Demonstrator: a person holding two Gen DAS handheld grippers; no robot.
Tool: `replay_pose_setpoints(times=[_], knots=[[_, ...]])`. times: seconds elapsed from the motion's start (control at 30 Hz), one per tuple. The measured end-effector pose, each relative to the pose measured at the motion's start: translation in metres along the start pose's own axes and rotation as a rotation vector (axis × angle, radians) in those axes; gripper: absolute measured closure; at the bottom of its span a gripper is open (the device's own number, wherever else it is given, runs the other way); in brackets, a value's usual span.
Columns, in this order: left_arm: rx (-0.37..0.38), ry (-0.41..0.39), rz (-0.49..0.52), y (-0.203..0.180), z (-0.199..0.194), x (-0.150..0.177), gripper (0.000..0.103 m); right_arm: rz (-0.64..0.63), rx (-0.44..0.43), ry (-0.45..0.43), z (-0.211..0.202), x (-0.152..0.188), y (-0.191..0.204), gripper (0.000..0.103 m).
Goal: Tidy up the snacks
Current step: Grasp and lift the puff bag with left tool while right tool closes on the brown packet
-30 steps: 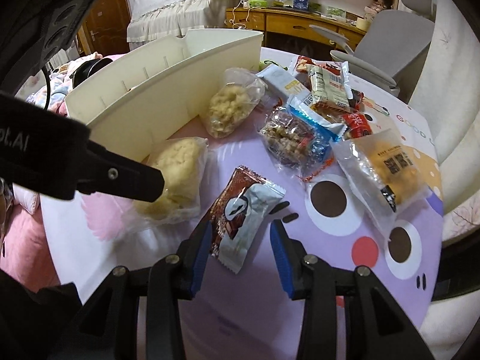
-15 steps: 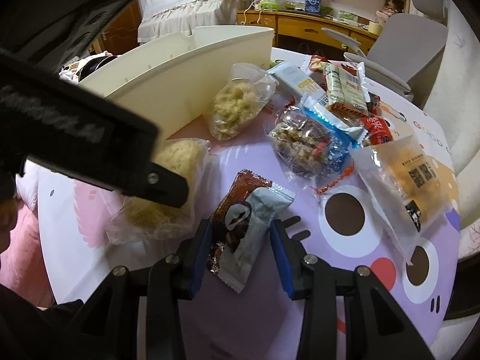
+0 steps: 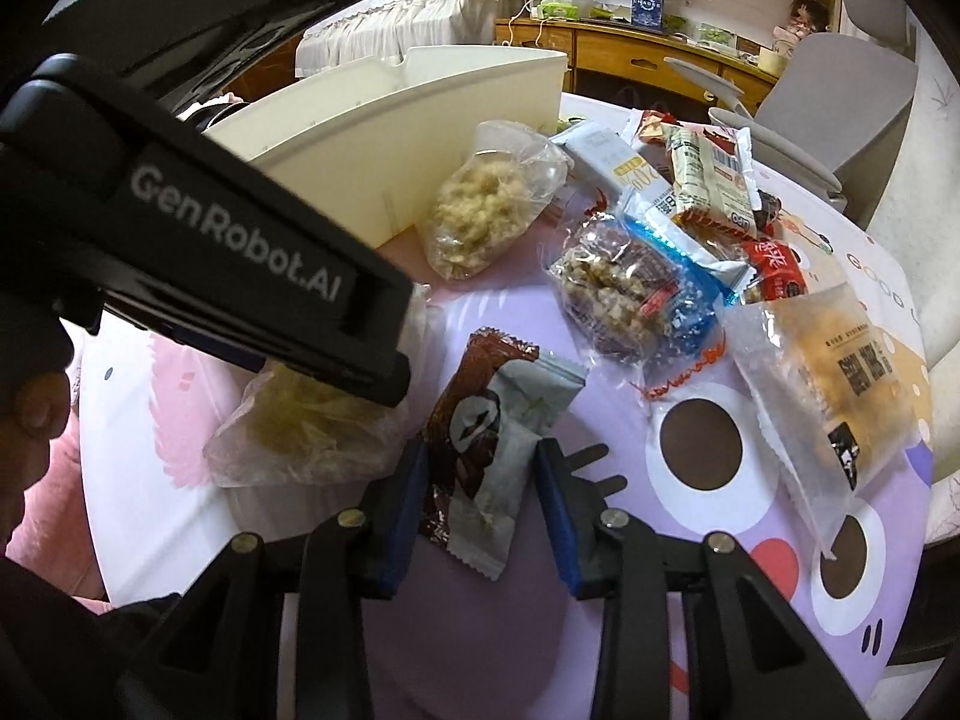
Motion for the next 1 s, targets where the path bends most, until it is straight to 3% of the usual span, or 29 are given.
replay_pose_setpoints(times=[0.1, 0.7, 0.83, 1.0], knots=[[0.005, 0.000, -0.002, 0.000, 0.001, -0.001, 0.047, -0.008, -0.002, 0.008, 0.000, 0.000, 0.000, 0.067], [-0.053, 0.046, 0.077, 0.007, -0.008, 0.011, 0.048, 0.095, 0.016, 0.051, -0.005, 0.000, -0.006, 0.072], [-0.061, 0.057, 0.126, 0.005, -0.017, 0.017, 0.048, 0.137, 0.038, 0.047, -0.013, 0.004, -0.010, 0.078], [-0.063, 0.072, 0.190, 0.002, -0.032, 0.023, 0.048, 0.187, 0.061, 0.056, -0.022, 0.010, -0.013, 0.095]])
Point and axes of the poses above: each gripper's, at about its wrist camera, not at the fingertips, and z roughly the way its jaws point, y to its left, x to its underside, the point moved 4 cm from there along z, roughly the way its jaws point, and after that the axes turned 4 degrees about -z, right-handed, at the moved point
